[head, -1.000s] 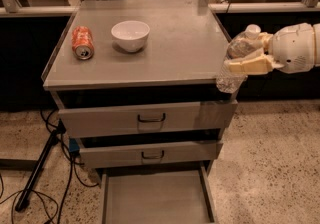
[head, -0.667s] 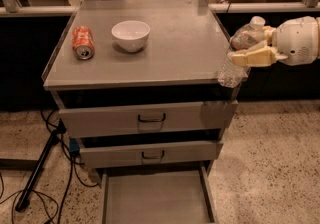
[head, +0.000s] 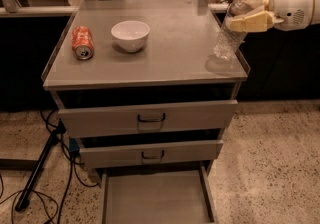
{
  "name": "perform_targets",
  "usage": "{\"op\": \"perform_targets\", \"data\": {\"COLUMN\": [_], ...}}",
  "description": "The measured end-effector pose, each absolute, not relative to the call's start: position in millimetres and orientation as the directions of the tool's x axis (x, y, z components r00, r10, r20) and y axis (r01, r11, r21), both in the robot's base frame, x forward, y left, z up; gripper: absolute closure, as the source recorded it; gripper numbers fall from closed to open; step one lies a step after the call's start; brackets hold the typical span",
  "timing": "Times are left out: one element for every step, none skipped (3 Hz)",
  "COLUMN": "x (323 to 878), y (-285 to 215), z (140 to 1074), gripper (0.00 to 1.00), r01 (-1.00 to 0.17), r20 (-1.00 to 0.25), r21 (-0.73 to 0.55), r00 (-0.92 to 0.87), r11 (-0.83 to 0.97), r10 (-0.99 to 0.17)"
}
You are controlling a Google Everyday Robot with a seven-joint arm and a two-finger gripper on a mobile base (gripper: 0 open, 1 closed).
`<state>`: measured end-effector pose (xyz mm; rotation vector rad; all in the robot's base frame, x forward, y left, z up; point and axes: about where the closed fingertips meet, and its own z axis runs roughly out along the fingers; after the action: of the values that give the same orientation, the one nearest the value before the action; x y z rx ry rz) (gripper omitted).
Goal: Pick water bottle from bottom drawer and place on counter
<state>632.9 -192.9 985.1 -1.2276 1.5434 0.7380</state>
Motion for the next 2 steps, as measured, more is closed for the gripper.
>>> {"op": "perform_targets", "data": {"x": [642.3,661.9], "y": [-188.5,-169.2], "z": [986.4,989.0], "gripper": [1.0,1.0], "r01": [-0.95,-0.96], "r20": [-0.935,-0.926], "r21": [-0.102,-0.091], "r00": [-0.009,-0.016], "r11": [0.294,0.263], "r10": [-0.354,-0.378]}}
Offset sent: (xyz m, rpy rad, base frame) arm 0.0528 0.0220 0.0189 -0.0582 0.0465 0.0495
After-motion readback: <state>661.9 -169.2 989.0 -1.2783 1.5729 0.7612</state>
